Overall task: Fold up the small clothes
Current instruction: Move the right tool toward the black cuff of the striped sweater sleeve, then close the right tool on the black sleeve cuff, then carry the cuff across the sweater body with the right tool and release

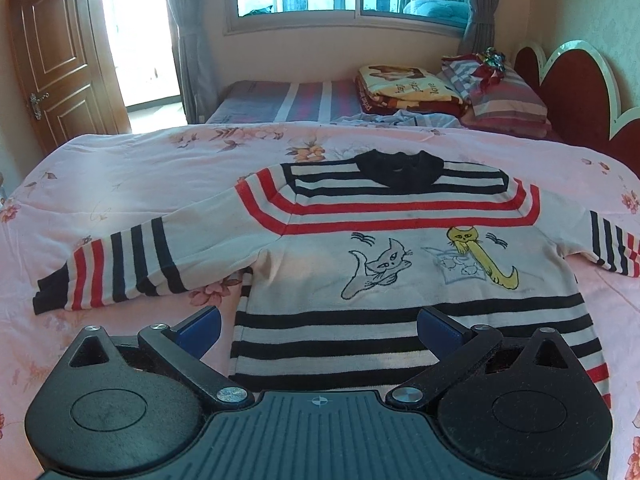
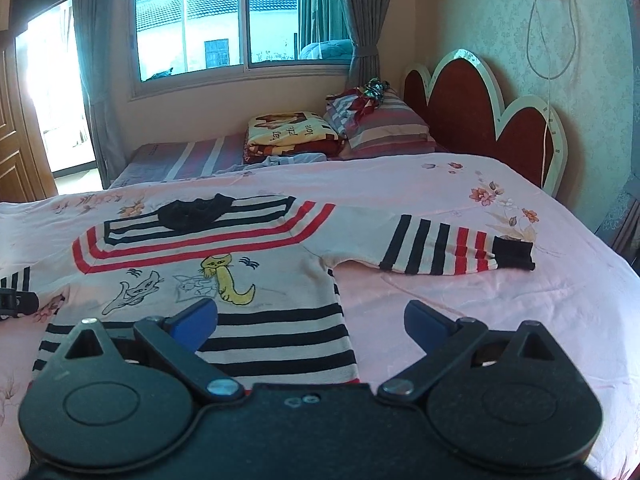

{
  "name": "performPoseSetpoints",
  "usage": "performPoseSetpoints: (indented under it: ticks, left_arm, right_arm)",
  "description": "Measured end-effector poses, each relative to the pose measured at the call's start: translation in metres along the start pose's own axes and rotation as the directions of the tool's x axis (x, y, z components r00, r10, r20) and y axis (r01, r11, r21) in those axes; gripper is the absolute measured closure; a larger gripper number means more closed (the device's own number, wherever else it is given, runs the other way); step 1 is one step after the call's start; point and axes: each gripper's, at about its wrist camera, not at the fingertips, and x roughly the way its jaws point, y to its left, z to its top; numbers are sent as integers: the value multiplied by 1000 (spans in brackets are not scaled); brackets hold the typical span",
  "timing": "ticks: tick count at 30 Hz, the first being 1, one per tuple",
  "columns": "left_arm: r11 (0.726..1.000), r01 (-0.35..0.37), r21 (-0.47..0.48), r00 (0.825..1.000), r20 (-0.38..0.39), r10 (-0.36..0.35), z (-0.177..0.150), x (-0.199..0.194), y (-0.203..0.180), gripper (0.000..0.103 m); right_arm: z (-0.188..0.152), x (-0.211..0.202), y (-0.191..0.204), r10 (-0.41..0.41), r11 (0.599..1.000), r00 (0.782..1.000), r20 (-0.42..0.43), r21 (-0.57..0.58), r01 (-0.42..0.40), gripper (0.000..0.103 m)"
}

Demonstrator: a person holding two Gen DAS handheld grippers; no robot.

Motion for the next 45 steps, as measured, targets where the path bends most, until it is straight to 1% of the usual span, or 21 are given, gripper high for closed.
performPoseSetpoints:
  ticks: [3, 5, 7, 8, 9, 11, 16, 18, 20, 25, 29, 32, 35, 37, 38, 39, 40, 42, 44, 45]
  left_arm:
    - [1000, -17, 10, 1000, -3, 17, 6, 16, -16, 0]
    - [999, -31, 8, 999, -12, 31, 11, 26, -28, 0]
    - [999, -35, -3, 999, -22, 35, 17, 37, -39, 0]
    - [999, -37, -10, 999, -27, 37, 19, 42, -45, 0]
    - [999, -36, -12, 999, -31, 35, 21, 48, -51, 0]
    - [999, -34, -11, 999, -37, 34, 25, 59, -65, 0]
    - [999, -32, 3, 998, -50, 32, 31, 90, -99, 0]
    - [999, -32, 4, 998, -63, 32, 33, 102, -111, 0]
    - [999, -39, 7, 997, -70, 39, 35, 113, -121, 0]
    - [998, -54, 17, 995, -81, 55, 42, 129, -138, 0]
    - [997, -65, 32, 995, -75, 67, 44, 132, -145, 0]
    - [997, -71, 33, 994, -81, 73, 45, 133, -146, 0]
    - [998, -62, 15, 995, -76, 63, 46, 134, -141, 0]
    - [999, -50, -2, 996, -68, 50, 46, 133, -137, 0]
    - [999, -49, -9, 997, -63, 48, 46, 133, -136, 0]
    - [999, -47, -14, 997, -58, 46, 47, 134, -133, 0]
    - [999, -46, -17, 997, -56, 45, 47, 134, -132, 0]
    - [999, -40, -20, 998, -55, 39, 48, 135, -128, 0]
    - [999, -37, -18, 998, -49, 36, 50, 135, -125, 0]
    - [999, -31, -18, 998, -48, 30, 51, 135, -122, 0]
  right_arm:
    - [4, 26, -16, 6, 1000, 1000, -25, 26, -6, 7]
    - [8, 43, -27, 0, 1000, 999, -33, 16, 1, 8]
    - [12, 63, -40, -6, 1000, 998, -56, 12, 7, 14]
    - [15, 73, -48, -3, 1000, 998, -70, 19, 4, 20]
    - [18, 82, -56, -1, 1000, 997, -80, 29, 3, 23]
    - [22, 100, -74, -11, 999, 995, -94, 42, 15, 23]
    - [26, 141, -123, -52, 994, 989, -141, 90, 66, 31]
    - [26, 156, -141, -77, 991, 984, -160, 95, 93, 41]
    - [26, 170, -160, -97, 986, 979, -177, 114, 119, 45]
    - [27, 199, -205, -135, 964, 966, -220, 195, 179, 45]
    - [26, 220, -232, -131, 941, 958, -254, 274, 201, 45]
    - [27, 234, -248, -115, 923, 960, -256, 331, 198, 45]
    - [32, 242, -259, -111, 900, 966, -234, 390, 198, 46]
    - [35, 247, -265, -136, 882, 965, -225, 416, 222, 60]
    - [36, 249, -267, -151, 876, 964, -220, 423, 233, 70]
    - [38, 251, -269, -151, 876, 965, -214, 424, 231, 75]
    - [39, 252, -270, -149, 877, 967, -204, 425, 225, 78]
    - [41, 252, -268, -156, 885, 970, -185, 409, 221, 89]
    - [46, 249, -261, -158, 900, 976, -151, 384, 205, 94]
    - [50, 245, -255, -154, 910, 981, -121, 368, 189, 94]
